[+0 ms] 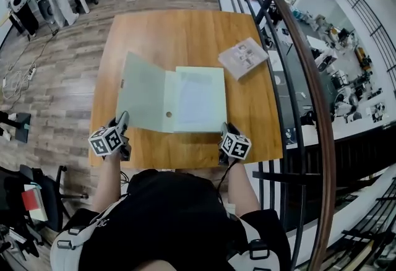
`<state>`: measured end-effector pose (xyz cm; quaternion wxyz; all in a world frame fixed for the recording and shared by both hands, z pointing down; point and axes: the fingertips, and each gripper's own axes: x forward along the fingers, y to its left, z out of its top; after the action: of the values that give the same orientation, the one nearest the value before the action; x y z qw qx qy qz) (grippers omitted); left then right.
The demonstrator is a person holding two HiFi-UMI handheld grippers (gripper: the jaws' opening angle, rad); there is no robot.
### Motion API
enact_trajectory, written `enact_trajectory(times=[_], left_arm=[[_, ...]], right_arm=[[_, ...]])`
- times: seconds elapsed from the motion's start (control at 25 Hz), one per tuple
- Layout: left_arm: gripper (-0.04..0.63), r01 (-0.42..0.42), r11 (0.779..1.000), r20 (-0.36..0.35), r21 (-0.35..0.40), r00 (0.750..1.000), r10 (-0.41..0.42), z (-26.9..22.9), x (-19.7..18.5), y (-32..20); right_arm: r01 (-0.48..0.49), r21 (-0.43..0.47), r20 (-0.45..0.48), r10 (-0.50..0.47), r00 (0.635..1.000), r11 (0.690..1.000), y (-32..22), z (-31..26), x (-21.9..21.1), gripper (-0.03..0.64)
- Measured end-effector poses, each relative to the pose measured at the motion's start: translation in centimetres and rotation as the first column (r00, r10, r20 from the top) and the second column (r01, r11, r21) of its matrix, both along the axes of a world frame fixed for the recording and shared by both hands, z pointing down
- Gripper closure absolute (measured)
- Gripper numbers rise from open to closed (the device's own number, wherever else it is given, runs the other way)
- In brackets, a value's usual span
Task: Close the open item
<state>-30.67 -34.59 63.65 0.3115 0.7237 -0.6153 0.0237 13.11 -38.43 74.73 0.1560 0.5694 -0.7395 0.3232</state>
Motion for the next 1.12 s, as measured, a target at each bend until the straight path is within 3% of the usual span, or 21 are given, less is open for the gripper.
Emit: enact_trajectory(times=[0.12,0.32,0.56,0.68,0.88,1.12], left_arm=[[0.563,-0.012,1.0,-0.003,0.018,1.0,0.012,-0.3,0.4,-0.3],[0.586,-0.049,0.994,-0.082,0.095,0.995,0.057,-2.6,1.3,-1.4],[0.586,-0.158,0.973,0.078,0.166,0.986,0.147,-5.2,3.3,-2.6],[0.586,-0.224,0.958,0.12,0.181,0.972,0.204,-5.8,5.1,-3.1],[0.578,-0.369,0.912,0.152,0.182,0.927,0.344,-6.1,9.4,-3.6],[0.569,-0.543,0.829,0.24,0.134,0.83,0.504,-5.1,14.8,-3.5]], right_arm=[[-0.007,-0.004,0.039,0.008,0.999,1.0,0.0,0.2,-0.1,0.529],[0.017,-0.071,0.19,-0.004,0.982,0.997,0.3,0.3,-1.9,0.529],[0.05,-0.097,0.259,-0.024,0.966,0.994,1.9,0.7,-6.0,0.529],[0.061,-0.11,0.299,-0.026,0.954,0.992,2.4,0.9,-7.9,0.529],[0.081,-0.119,0.321,-0.039,0.946,0.99,2.9,0.8,-10.1,0.528],[0.085,-0.15,0.404,-0.018,0.915,0.985,3.0,1.0,-12.0,0.528]])
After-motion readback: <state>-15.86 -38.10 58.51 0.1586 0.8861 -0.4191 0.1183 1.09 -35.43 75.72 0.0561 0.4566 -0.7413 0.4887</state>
